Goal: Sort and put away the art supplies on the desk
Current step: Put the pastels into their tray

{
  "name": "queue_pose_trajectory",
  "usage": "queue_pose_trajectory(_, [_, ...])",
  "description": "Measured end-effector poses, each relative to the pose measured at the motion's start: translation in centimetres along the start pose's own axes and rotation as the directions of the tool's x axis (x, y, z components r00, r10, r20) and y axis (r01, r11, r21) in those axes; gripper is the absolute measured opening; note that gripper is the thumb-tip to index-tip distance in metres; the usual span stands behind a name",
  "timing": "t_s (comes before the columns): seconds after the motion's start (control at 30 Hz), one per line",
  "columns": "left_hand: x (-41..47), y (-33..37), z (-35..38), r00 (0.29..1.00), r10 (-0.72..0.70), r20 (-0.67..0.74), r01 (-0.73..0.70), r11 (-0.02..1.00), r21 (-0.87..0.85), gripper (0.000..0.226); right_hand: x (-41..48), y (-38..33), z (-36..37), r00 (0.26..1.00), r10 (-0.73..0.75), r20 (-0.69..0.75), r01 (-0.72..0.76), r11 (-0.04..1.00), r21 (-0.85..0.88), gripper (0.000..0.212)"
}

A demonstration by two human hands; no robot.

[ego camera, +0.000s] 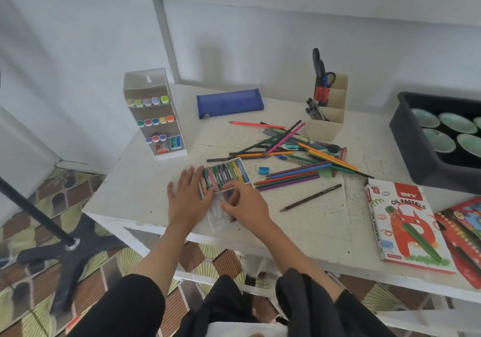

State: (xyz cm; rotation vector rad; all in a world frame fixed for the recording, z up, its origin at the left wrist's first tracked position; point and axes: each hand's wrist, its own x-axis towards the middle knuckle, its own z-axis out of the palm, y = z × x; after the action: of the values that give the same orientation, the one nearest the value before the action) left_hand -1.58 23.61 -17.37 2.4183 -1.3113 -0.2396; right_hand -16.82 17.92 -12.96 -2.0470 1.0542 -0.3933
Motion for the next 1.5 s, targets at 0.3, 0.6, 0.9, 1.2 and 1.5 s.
queue_pose_trajectory(0.3, [-0.2,0.3,-0.5,1.000,-0.006,0.007,0.006,0.999,-0.037,0.051,0.0,0.1,1.0,0.998,-0.055,-0.017,0.052,0.989,-0.136,0.033])
queue_pose_trajectory(0.6, [-0.2,0.3,-0.4,1.000,-0.012,0.014,0.012,0.999,-0.034,0.050,-0.4,-0.5,1.5,0.995,-0.100,-0.027,0.092,0.974,-0.208,0.037])
queue_pose_trajectory(0.9, [-0.2,0.3,-0.4,1.000,-0.008,0.007,0.008,0.998,-0.060,0.050,-0.4,0.6,0.8,0.998,-0.053,0.039,0.057,0.993,-0.101,0.040])
queue_pose_trajectory(1.2, [-0.3,0.2,-0.4,1.000,-0.001,0.008,0.002,0.998,-0.056,0.050,-0.7,0.7,1.2,0.994,-0.101,0.032,0.103,0.989,-0.101,0.039])
queue_pose_trajectory(1.5, [-0.2,0.0,-0.2,1.000,-0.002,0.001,0.003,0.997,-0.071,0.050,2.6,5.6,-10.8,0.900,0.062,-0.432,-0.040,0.997,0.061,0.015])
